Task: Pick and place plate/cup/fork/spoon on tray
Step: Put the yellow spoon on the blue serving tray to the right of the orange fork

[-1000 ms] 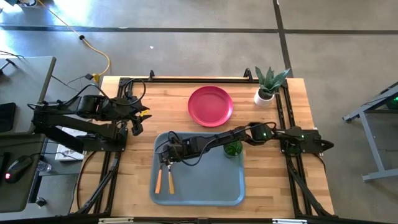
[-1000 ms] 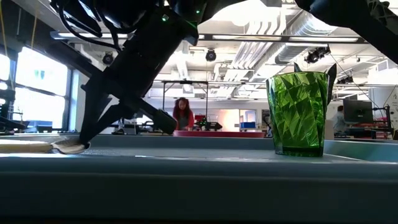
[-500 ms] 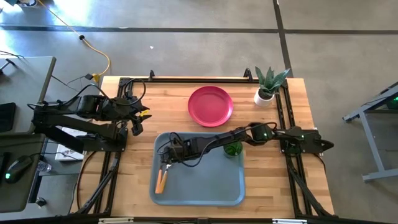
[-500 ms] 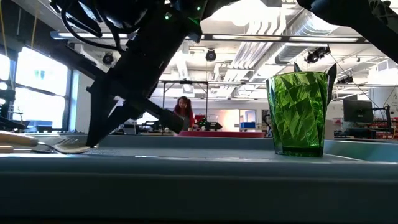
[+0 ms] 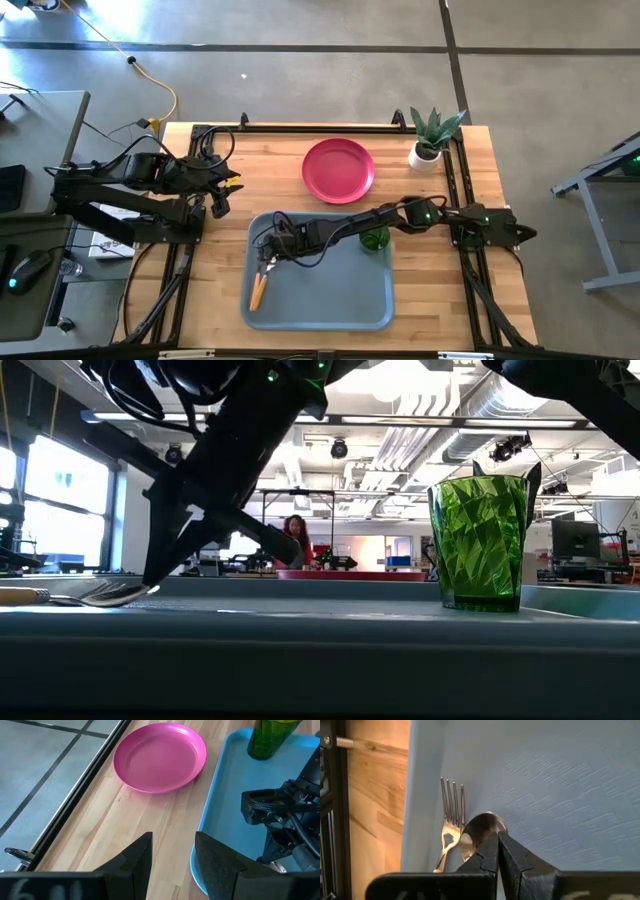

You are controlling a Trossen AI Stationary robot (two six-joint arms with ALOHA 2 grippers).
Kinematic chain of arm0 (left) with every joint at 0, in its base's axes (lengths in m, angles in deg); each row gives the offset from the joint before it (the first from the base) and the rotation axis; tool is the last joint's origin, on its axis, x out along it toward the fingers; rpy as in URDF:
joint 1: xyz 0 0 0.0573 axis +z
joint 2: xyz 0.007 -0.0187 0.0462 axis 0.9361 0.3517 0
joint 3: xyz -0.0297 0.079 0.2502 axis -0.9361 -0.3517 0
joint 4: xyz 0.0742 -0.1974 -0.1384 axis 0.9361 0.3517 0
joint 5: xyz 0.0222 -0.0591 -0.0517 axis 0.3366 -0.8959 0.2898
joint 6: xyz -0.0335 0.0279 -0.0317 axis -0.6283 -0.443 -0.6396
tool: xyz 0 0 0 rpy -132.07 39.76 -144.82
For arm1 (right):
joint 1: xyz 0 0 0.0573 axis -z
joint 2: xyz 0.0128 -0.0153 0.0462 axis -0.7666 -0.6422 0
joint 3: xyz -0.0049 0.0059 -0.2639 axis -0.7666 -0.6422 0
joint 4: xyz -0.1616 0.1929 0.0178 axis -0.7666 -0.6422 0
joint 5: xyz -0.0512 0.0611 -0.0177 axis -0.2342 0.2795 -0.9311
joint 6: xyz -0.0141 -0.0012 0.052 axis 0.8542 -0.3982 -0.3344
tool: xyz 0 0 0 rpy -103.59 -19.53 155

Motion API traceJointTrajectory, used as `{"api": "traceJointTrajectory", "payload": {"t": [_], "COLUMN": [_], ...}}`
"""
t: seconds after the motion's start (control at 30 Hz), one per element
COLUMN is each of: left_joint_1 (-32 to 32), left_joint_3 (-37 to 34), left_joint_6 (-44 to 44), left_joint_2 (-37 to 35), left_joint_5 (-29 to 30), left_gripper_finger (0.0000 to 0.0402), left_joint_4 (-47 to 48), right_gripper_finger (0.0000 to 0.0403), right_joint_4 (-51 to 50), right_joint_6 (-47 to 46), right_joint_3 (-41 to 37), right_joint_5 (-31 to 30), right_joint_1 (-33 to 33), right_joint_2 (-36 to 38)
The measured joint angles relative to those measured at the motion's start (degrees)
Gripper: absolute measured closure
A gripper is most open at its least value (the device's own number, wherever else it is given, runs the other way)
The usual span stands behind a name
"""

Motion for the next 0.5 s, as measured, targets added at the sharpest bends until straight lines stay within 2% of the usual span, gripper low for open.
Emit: {"api": "traceJointTrajectory", "payload": {"t": [0.5], "left_joint_1": [0.01], "left_joint_3": [0.0], "left_joint_6": [-0.05], "left_joint_2": [0.0], "left_joint_5": [0.02], "left_gripper_finger": [0.0261], "left_joint_4": [0.0], "right_gripper_finger": [0.0403], "right_joint_4": [-1.87], "right_joint_6": [1.98], "right_joint_3": [0.0], "right_joint_5": [-0.54], "right_joint_1": [0.76], "right_joint_2": [0.0]}}
